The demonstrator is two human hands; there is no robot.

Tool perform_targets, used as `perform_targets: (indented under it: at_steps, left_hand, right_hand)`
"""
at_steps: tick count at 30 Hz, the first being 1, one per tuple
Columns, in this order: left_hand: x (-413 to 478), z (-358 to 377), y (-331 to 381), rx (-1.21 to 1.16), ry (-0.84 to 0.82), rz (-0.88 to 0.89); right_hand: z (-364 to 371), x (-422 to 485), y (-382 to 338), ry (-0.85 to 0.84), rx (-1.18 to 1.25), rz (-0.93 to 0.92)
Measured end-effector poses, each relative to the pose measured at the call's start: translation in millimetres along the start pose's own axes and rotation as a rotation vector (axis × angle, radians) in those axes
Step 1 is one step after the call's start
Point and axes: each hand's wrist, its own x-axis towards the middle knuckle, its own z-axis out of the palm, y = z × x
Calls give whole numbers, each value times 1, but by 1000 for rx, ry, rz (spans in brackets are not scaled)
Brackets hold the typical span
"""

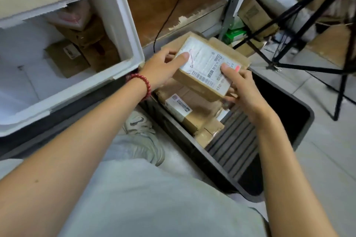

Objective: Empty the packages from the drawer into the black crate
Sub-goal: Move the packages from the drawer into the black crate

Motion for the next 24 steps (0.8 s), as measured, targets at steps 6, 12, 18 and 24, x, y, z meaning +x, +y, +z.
perform_targets:
  at_steps: [6,12,18,24]
  left_hand:
    - [3,49,22,38,-126,111]
    - [19,92,44,98,-208,187]
    - [39,115,50,-5,-234,211]
    - [58,126,57,-58,-281,204]
  right_hand:
    - [-46,-33,38,87,141,16]
    - [-62,-38,43,311,310,38]
    - [-70,-38,51,281,267,72]
    - [-78,-39,63,222,162,140]
